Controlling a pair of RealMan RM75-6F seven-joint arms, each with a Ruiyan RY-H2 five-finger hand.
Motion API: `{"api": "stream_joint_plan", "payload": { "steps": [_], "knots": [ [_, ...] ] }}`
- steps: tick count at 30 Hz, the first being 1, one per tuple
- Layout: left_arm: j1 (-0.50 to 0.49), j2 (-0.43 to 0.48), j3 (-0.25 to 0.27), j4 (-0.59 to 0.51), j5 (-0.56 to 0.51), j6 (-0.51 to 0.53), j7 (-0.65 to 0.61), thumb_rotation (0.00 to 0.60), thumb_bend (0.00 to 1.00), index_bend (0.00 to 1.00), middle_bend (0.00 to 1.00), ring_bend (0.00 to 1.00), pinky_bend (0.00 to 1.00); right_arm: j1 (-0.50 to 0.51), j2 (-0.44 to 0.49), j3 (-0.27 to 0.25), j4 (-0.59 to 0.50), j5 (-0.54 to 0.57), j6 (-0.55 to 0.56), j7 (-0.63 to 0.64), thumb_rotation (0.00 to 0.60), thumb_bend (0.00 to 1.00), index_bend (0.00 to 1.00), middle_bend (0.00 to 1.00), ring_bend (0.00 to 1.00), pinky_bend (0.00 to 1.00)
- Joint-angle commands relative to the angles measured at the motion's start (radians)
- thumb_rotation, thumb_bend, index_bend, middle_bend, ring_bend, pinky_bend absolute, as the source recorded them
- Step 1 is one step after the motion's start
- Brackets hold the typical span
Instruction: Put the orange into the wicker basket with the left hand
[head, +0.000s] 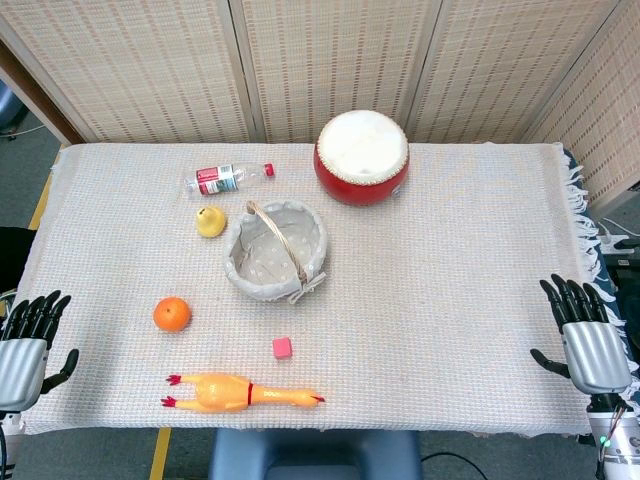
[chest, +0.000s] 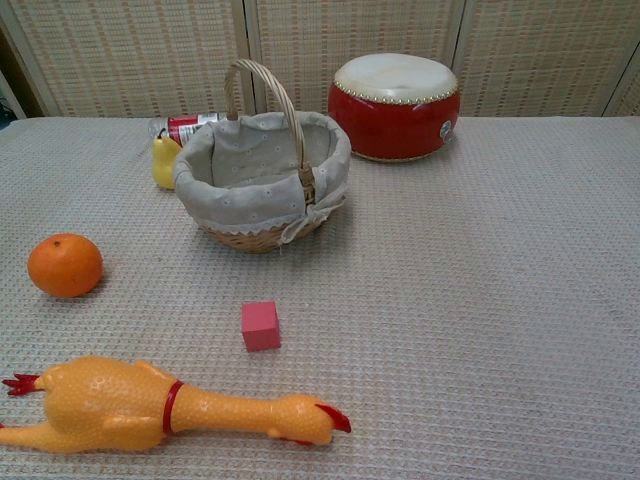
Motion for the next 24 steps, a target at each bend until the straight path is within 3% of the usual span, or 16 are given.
{"api": "stream_joint_plan", "payload": {
  "steps": [1,12,19,24],
  "knots": [
    [-0.001,0.000,0.001,0.000,-0.001,-0.002,0.002,0.600,0.40,0.00,0.00,0.00,0.01,0.000,0.000,0.000,0.000,-0.001,0.000,0.000,0.600,0.03,0.00,0.00,0.00,0.00],
    [-0.033,0.033,0.028,-0.050,0.018,-0.078,0.106,0.600,0.40,0.00,0.00,0.00,0.02,0.001,0.002,-0.001,-0.003,0.001,-0.005,0.007,0.600,0.03,0.00,0.00,0.00,0.00],
    [-0.132,0.089,0.053,-0.186,-0.037,-0.299,0.278,0.600,0.34,0.00,0.00,0.00,0.03,0.006,0.002,-0.010,-0.007,-0.008,-0.019,0.010,0.600,0.03,0.00,0.00,0.00,0.00],
    [-0.213,0.054,0.032,-0.240,-0.115,-0.418,0.401,0.600,0.34,0.00,0.00,0.00,0.03,0.008,0.004,-0.012,-0.016,-0.001,-0.029,0.016,0.600,0.03,0.00,0.00,0.00,0.00]
  ]
}}
